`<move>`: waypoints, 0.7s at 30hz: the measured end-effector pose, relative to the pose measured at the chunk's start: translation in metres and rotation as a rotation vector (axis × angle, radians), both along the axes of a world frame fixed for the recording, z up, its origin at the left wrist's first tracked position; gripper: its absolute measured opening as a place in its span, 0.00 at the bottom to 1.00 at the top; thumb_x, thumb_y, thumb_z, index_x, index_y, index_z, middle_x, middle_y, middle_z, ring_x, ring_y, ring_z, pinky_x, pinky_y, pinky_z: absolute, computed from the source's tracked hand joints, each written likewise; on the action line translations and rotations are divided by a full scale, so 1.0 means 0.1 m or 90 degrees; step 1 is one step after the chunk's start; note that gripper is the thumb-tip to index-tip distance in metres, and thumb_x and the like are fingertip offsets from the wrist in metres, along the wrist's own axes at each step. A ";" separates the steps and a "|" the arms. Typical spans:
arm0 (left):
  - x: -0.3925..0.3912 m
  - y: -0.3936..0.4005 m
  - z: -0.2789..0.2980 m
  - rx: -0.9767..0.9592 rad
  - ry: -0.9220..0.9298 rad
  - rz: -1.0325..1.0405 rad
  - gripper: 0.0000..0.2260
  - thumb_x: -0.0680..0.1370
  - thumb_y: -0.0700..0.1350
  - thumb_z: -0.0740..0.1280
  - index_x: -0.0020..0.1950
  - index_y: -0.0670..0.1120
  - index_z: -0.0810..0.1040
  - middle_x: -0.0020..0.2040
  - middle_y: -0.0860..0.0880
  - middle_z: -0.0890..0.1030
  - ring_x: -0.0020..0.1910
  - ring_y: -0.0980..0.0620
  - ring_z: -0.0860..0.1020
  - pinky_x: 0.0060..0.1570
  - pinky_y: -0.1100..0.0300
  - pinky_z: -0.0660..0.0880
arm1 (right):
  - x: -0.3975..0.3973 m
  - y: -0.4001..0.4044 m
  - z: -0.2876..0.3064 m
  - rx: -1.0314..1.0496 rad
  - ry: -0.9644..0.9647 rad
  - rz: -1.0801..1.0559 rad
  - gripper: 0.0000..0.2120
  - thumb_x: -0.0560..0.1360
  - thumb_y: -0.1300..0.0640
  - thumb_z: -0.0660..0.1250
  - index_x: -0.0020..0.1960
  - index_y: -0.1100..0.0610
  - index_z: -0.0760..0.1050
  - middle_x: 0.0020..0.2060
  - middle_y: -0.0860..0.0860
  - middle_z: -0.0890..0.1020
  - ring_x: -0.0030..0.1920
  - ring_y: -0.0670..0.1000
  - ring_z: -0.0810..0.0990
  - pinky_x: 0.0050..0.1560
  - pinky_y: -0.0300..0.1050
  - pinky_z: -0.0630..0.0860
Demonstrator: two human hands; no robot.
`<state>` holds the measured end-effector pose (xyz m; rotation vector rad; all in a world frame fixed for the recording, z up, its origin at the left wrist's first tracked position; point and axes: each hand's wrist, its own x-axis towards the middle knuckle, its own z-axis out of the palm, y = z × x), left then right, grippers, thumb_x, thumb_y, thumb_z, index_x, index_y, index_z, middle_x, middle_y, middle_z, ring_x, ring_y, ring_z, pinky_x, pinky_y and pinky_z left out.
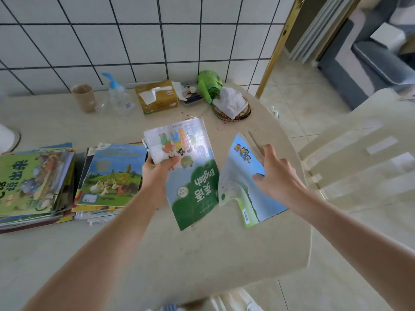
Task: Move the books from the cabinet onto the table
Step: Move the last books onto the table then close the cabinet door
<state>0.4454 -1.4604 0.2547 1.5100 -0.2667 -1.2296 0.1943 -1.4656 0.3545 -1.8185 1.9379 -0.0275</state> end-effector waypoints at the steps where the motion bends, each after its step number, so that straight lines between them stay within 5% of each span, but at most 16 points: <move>1: 0.03 -0.08 -0.01 0.021 0.022 -0.013 0.12 0.70 0.37 0.75 0.51 0.47 0.79 0.50 0.46 0.84 0.45 0.45 0.83 0.44 0.49 0.80 | -0.02 -0.02 0.01 -0.010 0.002 -0.012 0.18 0.75 0.59 0.62 0.61 0.54 0.58 0.36 0.53 0.68 0.43 0.61 0.72 0.36 0.47 0.69; 6: 0.14 -0.41 -0.10 0.059 0.097 -0.113 0.20 0.67 0.39 0.76 0.58 0.42 0.80 0.53 0.41 0.84 0.44 0.43 0.84 0.38 0.51 0.81 | -0.10 -0.19 0.03 -0.042 0.025 -0.042 0.18 0.76 0.60 0.62 0.63 0.56 0.59 0.34 0.52 0.67 0.41 0.61 0.71 0.38 0.49 0.68; 10: 0.15 -0.65 -0.11 0.073 0.086 -0.192 0.10 0.72 0.43 0.74 0.53 0.43 0.83 0.46 0.44 0.86 0.36 0.48 0.84 0.32 0.60 0.80 | -0.15 -0.28 0.01 -0.046 0.038 -0.059 0.17 0.76 0.61 0.62 0.61 0.57 0.59 0.33 0.53 0.67 0.41 0.61 0.71 0.37 0.49 0.68; 12: 0.11 -0.75 -0.19 0.090 0.076 -0.209 0.10 0.69 0.45 0.76 0.48 0.44 0.84 0.42 0.46 0.86 0.40 0.48 0.85 0.40 0.59 0.81 | -0.17 -0.29 -0.01 -0.041 0.045 -0.056 0.16 0.76 0.61 0.62 0.60 0.57 0.59 0.32 0.53 0.66 0.41 0.62 0.72 0.38 0.49 0.69; 14: 0.10 -0.85 -0.36 0.120 0.054 -0.236 0.25 0.56 0.50 0.83 0.50 0.45 0.85 0.48 0.45 0.86 0.51 0.42 0.83 0.57 0.48 0.77 | -0.18 -0.30 -0.02 -0.032 0.044 -0.057 0.17 0.75 0.62 0.62 0.60 0.57 0.59 0.33 0.53 0.67 0.41 0.62 0.73 0.38 0.49 0.70; 16: 0.12 -0.89 -0.60 0.163 0.063 -0.235 0.33 0.48 0.49 0.84 0.51 0.44 0.84 0.50 0.42 0.85 0.52 0.38 0.82 0.59 0.42 0.76 | -0.20 -0.29 -0.04 -0.015 0.039 -0.065 0.17 0.75 0.62 0.61 0.60 0.56 0.59 0.33 0.54 0.68 0.41 0.62 0.73 0.37 0.49 0.69; 21: 0.15 -0.81 -0.74 0.270 0.014 -0.161 0.16 0.71 0.38 0.75 0.55 0.36 0.77 0.49 0.37 0.82 0.39 0.39 0.82 0.37 0.47 0.79 | -0.28 -0.29 -0.08 0.007 0.011 -0.095 0.17 0.75 0.61 0.60 0.61 0.53 0.59 0.36 0.53 0.69 0.43 0.62 0.74 0.37 0.48 0.70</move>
